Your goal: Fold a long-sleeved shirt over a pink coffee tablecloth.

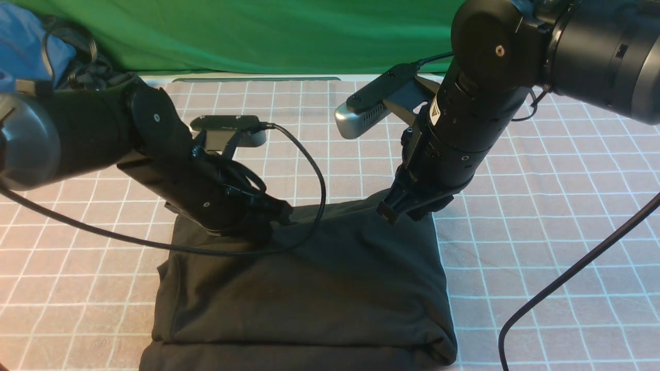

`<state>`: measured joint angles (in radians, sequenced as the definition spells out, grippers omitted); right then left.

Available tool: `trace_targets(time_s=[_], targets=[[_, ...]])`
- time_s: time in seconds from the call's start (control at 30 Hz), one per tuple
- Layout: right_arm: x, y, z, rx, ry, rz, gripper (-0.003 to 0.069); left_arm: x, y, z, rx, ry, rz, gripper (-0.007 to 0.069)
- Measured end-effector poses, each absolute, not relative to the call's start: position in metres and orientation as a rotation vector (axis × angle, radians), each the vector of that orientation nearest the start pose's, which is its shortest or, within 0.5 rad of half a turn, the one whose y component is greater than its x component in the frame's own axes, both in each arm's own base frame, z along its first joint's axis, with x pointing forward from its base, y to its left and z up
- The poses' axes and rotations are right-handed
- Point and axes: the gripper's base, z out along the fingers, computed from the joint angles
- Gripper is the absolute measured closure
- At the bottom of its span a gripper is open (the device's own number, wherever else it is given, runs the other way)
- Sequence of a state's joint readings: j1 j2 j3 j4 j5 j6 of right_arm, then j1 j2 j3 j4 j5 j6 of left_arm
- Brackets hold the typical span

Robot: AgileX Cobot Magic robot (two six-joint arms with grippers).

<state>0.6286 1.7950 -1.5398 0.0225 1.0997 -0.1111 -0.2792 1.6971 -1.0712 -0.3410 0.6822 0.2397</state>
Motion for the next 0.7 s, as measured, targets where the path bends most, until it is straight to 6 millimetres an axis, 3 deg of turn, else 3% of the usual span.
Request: trace_targets(time_s=[0.27,0.7], targets=[[0.306,0.224,0.283,-1.019,2.653,0.144,0.0568,0.322,-0.101,0.206,0.223,2.731,-0.308,0.0596],[0.302,0.225,0.282,-1.029,2.684,0.175,0.0568,0.327,-0.099,0.198,0.226,2.732,-0.281,0.0570]])
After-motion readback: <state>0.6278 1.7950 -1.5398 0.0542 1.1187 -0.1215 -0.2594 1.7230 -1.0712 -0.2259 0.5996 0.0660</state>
